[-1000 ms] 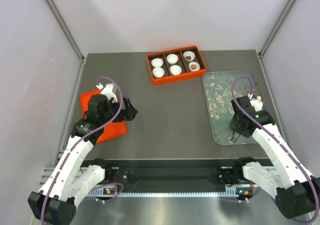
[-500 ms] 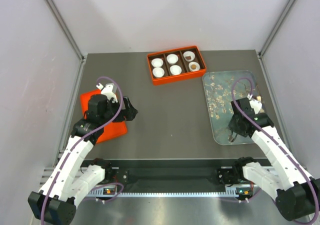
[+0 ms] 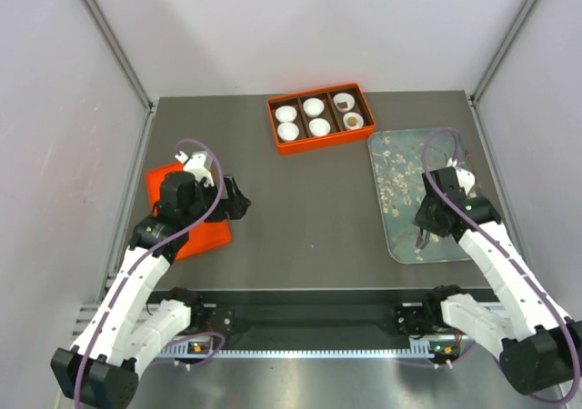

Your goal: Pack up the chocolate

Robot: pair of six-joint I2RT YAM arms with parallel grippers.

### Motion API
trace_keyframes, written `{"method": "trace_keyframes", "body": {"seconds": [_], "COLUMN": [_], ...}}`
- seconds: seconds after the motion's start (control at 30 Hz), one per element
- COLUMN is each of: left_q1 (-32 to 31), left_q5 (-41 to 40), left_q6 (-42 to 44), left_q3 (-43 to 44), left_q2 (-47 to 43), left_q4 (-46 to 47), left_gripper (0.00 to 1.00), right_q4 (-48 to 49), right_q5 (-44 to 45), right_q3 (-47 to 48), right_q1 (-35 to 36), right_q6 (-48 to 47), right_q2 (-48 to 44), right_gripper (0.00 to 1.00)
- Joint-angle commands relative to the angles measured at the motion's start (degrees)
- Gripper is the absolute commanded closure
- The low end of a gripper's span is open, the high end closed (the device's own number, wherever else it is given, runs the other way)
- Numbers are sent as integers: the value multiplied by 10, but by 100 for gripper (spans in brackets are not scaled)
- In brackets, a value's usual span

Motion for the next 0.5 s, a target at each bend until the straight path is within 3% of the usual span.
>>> {"method": "trace_keyframes", "body": {"seconds": [0.0, 0.23, 0.47], "left_q1": [-2, -2, -2], "left_q5": [-2, -1, -7], "left_q6": [6, 6, 6], "left_q3": [0, 0, -1], "left_q2": [-1, 0, 4], "left_q4": [15, 15, 15], "left_gripper": [2, 2, 2], "right_q4": [20, 89, 157], "right_q5": [-3, -37, -45], "right_q3": [57, 147, 275], "right_q1": [-3, 2, 55], "right_q6": [-23, -55, -93], "right_q2": [16, 87, 234], "right_gripper": [69, 69, 70]}}
